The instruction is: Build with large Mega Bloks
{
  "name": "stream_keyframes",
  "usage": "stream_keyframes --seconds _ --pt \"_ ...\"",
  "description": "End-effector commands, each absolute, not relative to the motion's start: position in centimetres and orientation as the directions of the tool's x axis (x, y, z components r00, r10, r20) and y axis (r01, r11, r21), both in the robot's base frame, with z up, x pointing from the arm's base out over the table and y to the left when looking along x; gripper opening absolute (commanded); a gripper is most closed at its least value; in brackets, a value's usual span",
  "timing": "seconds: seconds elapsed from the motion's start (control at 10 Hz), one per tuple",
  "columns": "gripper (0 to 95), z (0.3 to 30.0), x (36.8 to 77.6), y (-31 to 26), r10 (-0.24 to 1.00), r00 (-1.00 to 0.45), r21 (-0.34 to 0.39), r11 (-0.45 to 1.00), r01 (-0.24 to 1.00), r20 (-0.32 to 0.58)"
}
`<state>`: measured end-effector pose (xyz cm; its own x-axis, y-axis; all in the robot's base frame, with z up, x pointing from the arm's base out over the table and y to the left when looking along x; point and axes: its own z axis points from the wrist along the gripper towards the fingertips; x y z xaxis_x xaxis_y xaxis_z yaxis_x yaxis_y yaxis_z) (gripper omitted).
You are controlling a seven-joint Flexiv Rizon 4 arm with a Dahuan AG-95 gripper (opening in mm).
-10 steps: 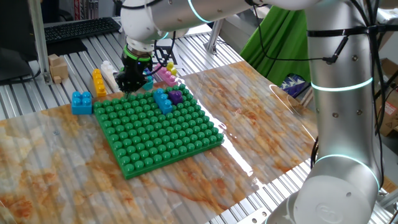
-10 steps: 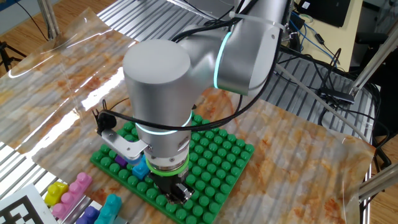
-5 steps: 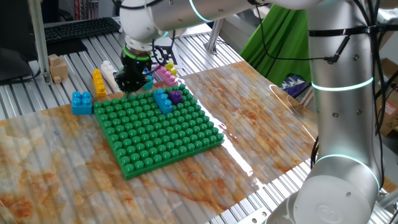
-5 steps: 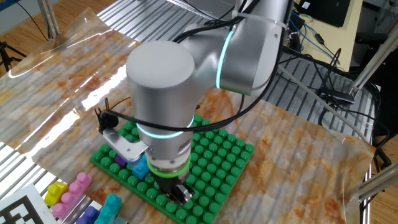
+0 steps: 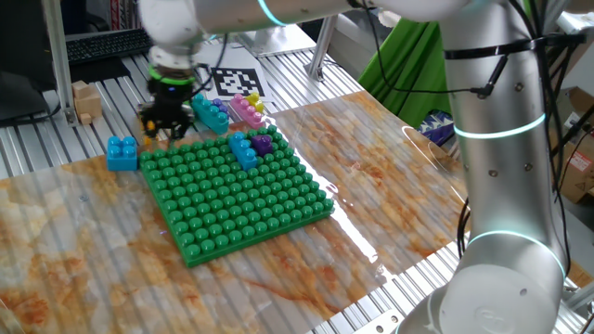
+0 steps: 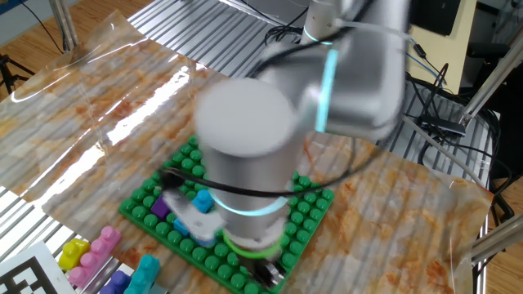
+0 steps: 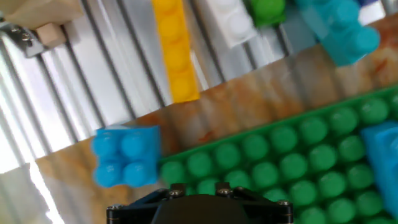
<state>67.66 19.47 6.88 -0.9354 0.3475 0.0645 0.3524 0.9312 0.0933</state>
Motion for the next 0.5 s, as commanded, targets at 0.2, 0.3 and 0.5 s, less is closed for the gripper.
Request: stream_keyframes --seconds 0.2,0.3,0.5 --pt "57.0 6.3 68.1 22.4 0.39 -0.919 0.098 0.914 0.394 0.059" --pt "57.0 6.2 68.7 23.1 0.4 -0.915 0.098 0.91 0.404 0.058" --pt "57.0 6.2 70.0 24.4 0.431 -0.901 0.088 0.896 0.434 0.053"
